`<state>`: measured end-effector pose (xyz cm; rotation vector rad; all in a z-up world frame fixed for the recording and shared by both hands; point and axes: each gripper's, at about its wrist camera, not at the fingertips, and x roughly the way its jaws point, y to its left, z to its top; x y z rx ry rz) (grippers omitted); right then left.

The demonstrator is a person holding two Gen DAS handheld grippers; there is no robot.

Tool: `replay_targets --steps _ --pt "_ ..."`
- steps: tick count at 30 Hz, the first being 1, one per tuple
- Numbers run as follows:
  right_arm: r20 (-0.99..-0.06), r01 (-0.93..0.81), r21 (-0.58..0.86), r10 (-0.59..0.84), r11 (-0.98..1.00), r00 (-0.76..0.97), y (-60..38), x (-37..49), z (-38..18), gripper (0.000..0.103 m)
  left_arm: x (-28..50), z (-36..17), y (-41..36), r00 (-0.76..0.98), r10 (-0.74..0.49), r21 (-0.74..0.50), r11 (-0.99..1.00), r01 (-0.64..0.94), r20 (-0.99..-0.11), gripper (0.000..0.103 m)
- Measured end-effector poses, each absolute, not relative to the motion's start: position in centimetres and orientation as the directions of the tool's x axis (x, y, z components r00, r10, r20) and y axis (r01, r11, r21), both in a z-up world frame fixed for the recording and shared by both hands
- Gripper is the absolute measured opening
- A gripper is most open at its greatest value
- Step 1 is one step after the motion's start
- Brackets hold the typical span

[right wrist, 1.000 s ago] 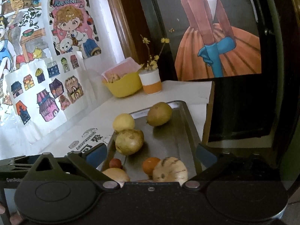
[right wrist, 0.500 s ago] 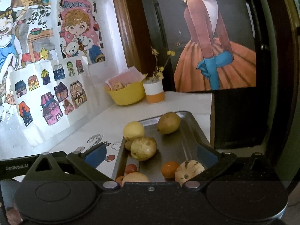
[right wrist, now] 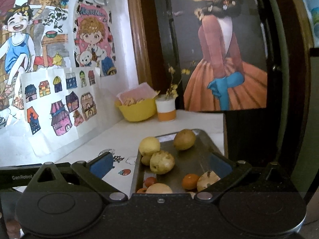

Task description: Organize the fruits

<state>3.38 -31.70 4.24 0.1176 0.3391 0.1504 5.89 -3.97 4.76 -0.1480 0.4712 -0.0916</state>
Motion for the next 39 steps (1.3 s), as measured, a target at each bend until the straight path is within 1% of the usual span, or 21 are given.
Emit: replay_targets --steps 9,24,29,39 --pt "-0.315 -0.108 0.119 0.14 0.987 0.939 -30.0 0.5 3.4 0.102 3.1 4.5 -3.3 0.905 -0.111 -0.112 0.991 0.071 -0.412 0.102" --pt "-0.26 -0.086 0.044 0.095 0.995 0.961 -27.7 -3.7 1.5 0.102 -0.6 2.8 -1.2 0.908 -0.105 -0.13 0.99 0.057 -0.405 0.102" --pt "-0.27 -0.087 0.029 0.091 0.996 0.958 -27.2 -4.7 0.4 0.102 -1.5 1.9 -0.9 0.904 -0.098 -0.136 0.99 0.045 -0.416 0.102" --pt "-0.293 -0.084 0.049 0.095 0.995 0.951 -27.3 -5.0 -1.0 0.102 -2.4 1.1 -0.5 0.902 -0.072 -0.134 0.991 0.016 -0.425 0.102"
